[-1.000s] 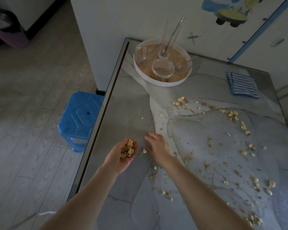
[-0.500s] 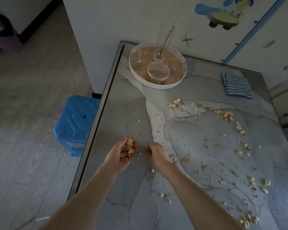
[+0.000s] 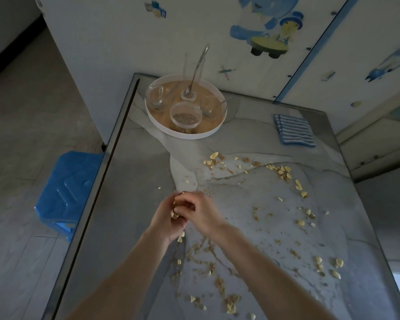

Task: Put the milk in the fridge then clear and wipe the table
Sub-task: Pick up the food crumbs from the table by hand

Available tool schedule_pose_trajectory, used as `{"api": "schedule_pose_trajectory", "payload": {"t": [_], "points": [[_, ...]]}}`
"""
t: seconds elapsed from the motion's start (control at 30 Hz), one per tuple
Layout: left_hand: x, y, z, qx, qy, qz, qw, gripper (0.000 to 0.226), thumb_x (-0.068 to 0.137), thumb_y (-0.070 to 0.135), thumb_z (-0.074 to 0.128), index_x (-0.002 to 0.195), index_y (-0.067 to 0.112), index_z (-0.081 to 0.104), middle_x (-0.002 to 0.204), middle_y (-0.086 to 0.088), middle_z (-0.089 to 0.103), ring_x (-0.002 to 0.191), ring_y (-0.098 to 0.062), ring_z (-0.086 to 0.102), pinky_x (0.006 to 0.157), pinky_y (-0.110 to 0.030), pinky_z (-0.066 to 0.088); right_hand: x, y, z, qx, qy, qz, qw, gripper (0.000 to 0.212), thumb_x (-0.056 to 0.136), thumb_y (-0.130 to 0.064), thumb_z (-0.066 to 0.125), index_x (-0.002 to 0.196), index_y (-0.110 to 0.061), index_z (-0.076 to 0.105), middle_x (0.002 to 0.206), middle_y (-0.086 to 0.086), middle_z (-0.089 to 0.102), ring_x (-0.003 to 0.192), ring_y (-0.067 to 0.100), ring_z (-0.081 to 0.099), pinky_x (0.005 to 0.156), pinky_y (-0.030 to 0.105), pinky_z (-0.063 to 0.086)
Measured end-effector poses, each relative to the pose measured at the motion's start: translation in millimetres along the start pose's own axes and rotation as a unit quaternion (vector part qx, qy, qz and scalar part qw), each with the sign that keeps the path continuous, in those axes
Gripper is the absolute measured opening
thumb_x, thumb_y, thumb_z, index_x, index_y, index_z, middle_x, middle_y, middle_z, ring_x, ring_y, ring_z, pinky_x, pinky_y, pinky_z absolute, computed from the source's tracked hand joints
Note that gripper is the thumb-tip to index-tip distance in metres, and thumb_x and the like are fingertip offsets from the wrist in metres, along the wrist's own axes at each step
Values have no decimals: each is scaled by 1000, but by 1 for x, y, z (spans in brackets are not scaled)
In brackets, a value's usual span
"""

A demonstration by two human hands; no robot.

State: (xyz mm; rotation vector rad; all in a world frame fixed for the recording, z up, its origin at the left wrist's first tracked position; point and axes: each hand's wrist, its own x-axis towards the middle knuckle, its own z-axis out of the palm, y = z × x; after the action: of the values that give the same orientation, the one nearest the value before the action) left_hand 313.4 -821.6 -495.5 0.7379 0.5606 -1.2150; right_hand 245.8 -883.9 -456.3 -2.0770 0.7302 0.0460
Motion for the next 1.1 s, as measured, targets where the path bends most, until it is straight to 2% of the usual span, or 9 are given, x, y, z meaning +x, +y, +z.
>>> {"api": "schedule_pose_trajectory", "payload": {"t": [0.13, 0.27, 0.37, 0.47, 0.57, 0.7, 0.87, 1.0, 1.1], "points": [[21, -4, 23, -22, 22, 26, 999, 17, 94, 13, 47, 86, 0, 56, 78, -13, 62, 70, -18, 64, 53, -25, 58, 21, 14, -42, 21, 59, -5, 998, 18, 85, -13, 61, 99, -5, 69, 100, 9, 69, 85, 9, 58, 76, 13, 42], [43, 3, 35, -49, 28, 21, 998, 20, 92, 14, 50, 82, -1, 58, 78, -13, 63, 63, -20, 67, 57, -29, 59, 69, 53, -76, 1, 133, 43, 990, 16, 87, -13, 57, 95, -4, 67, 96, 13, 69, 86, 19, 60, 76, 28, 45], [53, 10, 38, -54, 36, 28, 998, 21, 92, 14, 50, 82, -1, 60, 71, -13, 67, 63, -20, 67, 63, -30, 57, 108, 84, -90, -73, 126, 85, 986, 18, 89, -15, 52, 94, -3, 64, 99, 18, 66, 88, 28, 60, 72, 30, 43], [63, 16, 40, -61, 45, 37, 996, 22, 92, 15, 50, 81, 0, 60, 66, -12, 67, 57, -20, 68, 61, -29, 57, 138, 98, -90, -148, 100, 100, 979, 28, 90, -23, 52, 112, -7, 58, 117, 17, 56, 104, 33, 55, 84, 33, 42], [73, 19, 42, -68, 54, 43, 995, 22, 92, 15, 50, 79, 0, 60, 63, -12, 67, 54, -20, 68, 58, -29, 57, 156, 101, -78, -220, 46, 87, 971, 45, 89, -35, 51, 129, -15, 47, 133, 14, 45, 121, 32, 41, 102, 34, 32], [78, 18, 46, -80, 64, 54, 993, 22, 92, 13, 49, 79, -1, 59, 62, -13, 66, 52, -21, 67, 60, -32, 57, 149, 102, -64, -281, 23, 61, 957, 38, 92, -36, 45, 126, -20, 49, 142, 7, 34, 130, 30, 26, 103, 34, 32], [82, 12, 47, -55, 65, 54, 995, 22, 93, 14, 47, 80, 0, 58, 60, -12, 67, 52, -19, 68, 56, -31, 57, 138, 104, -59, -273, 7, -2, 962, 28, 94, -17, 40, 116, -13, 57, 128, 10, 46, 121, 25, 37, 92, 29, 35], [83, 6, 51, -37, 64, 49, 996, 23, 93, 14, 46, 80, 0, 59, 58, -11, 68, 52, -18, 68, 55, -30, 57, 131, 107, -66, -215, 21, 43, 975, 23, 94, -11, 41, 107, 0, 55, 118, 16, 45, 109, 30, 45, 89, 35, 41], [84, 3, 51, -33, 59, 43, 997, 23, 93, 15, 47, 83, 0, 60, 62, -12, 69, 55, -20, 69, 58, -32, 57, 129, 112, -75, -143, 47, 91, 984, 19, 90, -6, 45, 102, 2, 59, 114, 18, 53, 99, 31, 55, 80, 30, 42]]}}
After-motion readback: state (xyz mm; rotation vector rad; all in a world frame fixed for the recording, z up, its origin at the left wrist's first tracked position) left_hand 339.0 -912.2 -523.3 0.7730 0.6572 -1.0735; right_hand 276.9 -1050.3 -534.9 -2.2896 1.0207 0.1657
